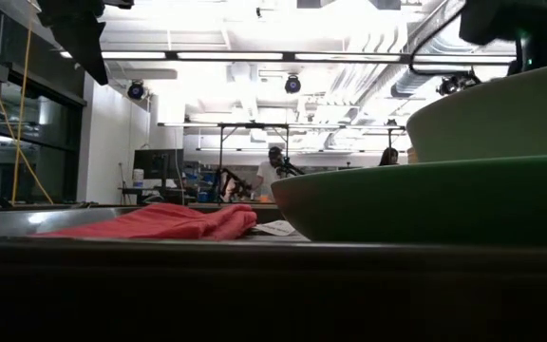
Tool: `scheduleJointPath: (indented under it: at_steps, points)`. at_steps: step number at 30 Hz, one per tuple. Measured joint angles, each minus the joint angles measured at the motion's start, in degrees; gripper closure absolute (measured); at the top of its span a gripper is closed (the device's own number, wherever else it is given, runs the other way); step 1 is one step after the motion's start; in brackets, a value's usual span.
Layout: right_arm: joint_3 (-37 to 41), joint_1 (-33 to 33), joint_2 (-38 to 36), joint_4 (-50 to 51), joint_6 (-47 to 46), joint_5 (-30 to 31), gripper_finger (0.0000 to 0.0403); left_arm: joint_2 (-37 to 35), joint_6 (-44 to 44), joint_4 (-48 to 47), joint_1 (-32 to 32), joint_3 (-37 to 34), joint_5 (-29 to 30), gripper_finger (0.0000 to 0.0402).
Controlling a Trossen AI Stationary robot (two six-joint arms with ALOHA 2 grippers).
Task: Set up tray
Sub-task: Put the yellow table knife on the red table napkin to the left of the green plate
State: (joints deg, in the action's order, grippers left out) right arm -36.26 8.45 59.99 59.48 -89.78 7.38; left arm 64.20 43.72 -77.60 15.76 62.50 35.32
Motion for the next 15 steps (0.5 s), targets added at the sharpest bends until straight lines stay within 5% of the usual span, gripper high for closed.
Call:
scheduleJointPath:
  at_steps: [15]
  points:
    - [8.8,-9.6,0.0,-11.6,9.3,-4.6,0.0151,0.0,-0.6,0.0,0.0,0.0,-0.2,0.0334]
